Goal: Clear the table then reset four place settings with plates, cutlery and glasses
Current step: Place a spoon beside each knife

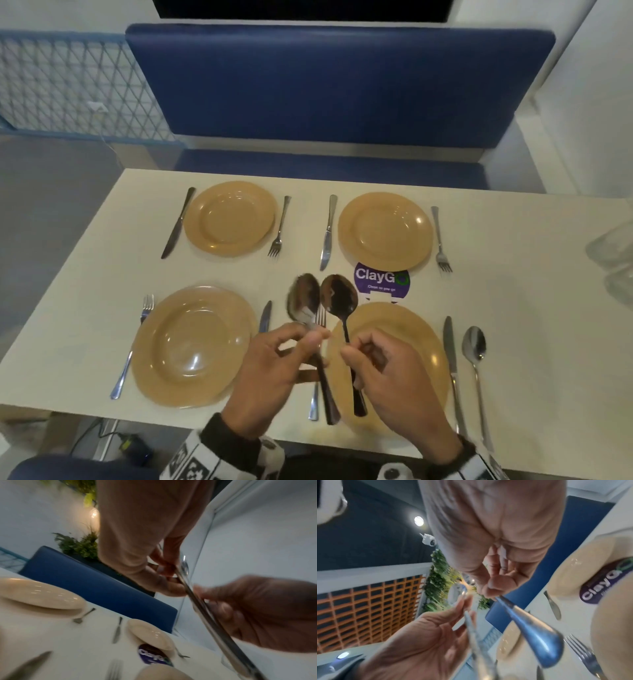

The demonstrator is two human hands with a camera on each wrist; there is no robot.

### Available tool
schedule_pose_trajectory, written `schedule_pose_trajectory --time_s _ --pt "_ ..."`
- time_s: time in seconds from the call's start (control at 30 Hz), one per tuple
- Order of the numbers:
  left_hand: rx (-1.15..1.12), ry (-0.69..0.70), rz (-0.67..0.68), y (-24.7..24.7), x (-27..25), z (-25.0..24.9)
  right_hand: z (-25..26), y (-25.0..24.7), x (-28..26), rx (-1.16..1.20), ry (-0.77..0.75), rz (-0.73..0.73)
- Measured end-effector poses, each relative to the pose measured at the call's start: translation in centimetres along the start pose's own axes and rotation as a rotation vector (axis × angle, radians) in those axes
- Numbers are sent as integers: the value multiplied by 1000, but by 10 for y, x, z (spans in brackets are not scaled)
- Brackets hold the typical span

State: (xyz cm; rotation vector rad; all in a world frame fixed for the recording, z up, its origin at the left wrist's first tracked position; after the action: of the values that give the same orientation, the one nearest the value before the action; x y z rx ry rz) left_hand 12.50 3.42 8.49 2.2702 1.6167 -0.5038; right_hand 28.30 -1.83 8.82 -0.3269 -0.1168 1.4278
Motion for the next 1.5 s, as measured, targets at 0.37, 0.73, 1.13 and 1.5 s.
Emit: schedule_pose_trajectory --time_s 0.37,0.73,1.13,1.5 --pt "-21 -111 -324 -274 -2 26 -117 143 33 -181 491 -109" --pt "10 -76 -277 -345 13 4 -112 164 32 -430 472 -248" --pt "8 -50 -170 -335 26 -8 -114 169 22 -448 505 -298" --pt "17 -55 -145 -325 34 -5 -111 172 18 -464 487 -299"
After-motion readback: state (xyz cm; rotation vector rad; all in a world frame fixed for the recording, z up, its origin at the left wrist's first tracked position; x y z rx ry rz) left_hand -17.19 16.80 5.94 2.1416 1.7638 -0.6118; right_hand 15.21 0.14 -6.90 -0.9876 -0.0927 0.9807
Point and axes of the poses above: each hand's wrist, its own x-axis towards the middle knuckle, its own y-axis out of the palm, z = x × y, the point moved 9 cm from there along x, towards the middle knuckle, and after that the axes turned 7 degrees about -y, right-handed, at the moved point
